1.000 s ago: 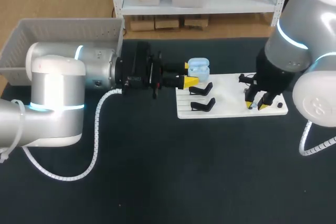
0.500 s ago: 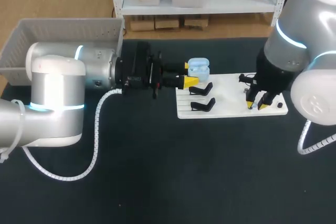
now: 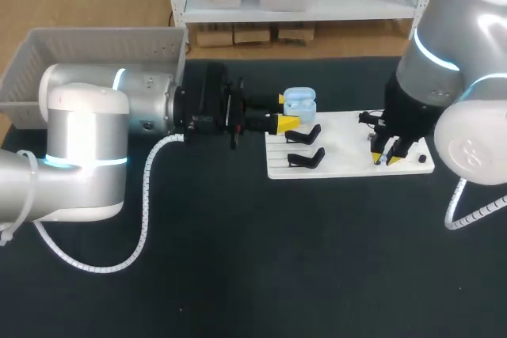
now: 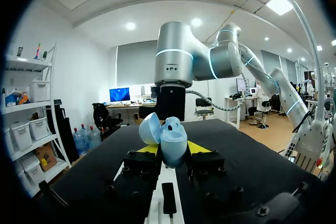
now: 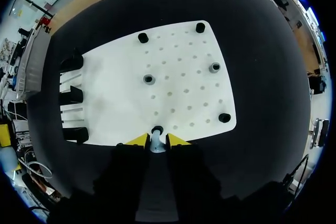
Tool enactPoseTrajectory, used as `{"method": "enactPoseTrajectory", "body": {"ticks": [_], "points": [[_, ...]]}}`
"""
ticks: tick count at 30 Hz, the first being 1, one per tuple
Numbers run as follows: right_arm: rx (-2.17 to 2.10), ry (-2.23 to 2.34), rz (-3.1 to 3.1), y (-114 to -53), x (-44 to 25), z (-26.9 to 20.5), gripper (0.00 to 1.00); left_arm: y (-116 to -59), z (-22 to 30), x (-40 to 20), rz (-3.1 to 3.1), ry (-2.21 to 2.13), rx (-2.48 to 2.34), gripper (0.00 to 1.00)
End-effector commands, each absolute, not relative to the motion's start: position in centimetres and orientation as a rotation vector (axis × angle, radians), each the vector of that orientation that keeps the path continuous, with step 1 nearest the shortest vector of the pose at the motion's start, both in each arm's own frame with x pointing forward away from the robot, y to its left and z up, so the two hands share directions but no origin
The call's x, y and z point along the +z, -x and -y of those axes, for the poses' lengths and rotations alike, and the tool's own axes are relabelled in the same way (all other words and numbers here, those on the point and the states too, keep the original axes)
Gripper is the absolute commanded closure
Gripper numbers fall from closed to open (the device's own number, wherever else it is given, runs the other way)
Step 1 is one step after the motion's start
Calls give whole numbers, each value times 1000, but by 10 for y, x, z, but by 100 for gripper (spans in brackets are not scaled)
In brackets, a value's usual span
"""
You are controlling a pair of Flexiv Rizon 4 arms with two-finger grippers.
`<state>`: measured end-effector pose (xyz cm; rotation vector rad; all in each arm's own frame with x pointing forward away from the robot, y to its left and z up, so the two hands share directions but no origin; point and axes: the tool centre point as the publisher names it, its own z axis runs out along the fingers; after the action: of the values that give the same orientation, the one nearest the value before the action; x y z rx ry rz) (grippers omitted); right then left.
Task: Pick up each earbud case from the left stands, insert the matching earbuds, close the lid, and place the case in the box.
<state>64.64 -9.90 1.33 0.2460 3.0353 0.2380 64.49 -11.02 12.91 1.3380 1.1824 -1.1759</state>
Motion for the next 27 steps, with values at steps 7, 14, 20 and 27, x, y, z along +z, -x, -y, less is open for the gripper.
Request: {"method": "enactPoseTrajectory", "body": {"ticks": [7,14,20,27], "points": [[246,-229,-3017,-627,55,94,100,-644,110,128,-1180,-1334,-1172,100],[254,-100,-2986,-611,119,87,100,-644,110,128,-1180,-1334,-1172,100],[234,130,-3027,-601,181,68,100,-644,110,128,-1180,-1334,-1172,100],[189,344,-3119,-594,223,37,100,-644,110,128,-1180,-1334,-1172,100]]}}
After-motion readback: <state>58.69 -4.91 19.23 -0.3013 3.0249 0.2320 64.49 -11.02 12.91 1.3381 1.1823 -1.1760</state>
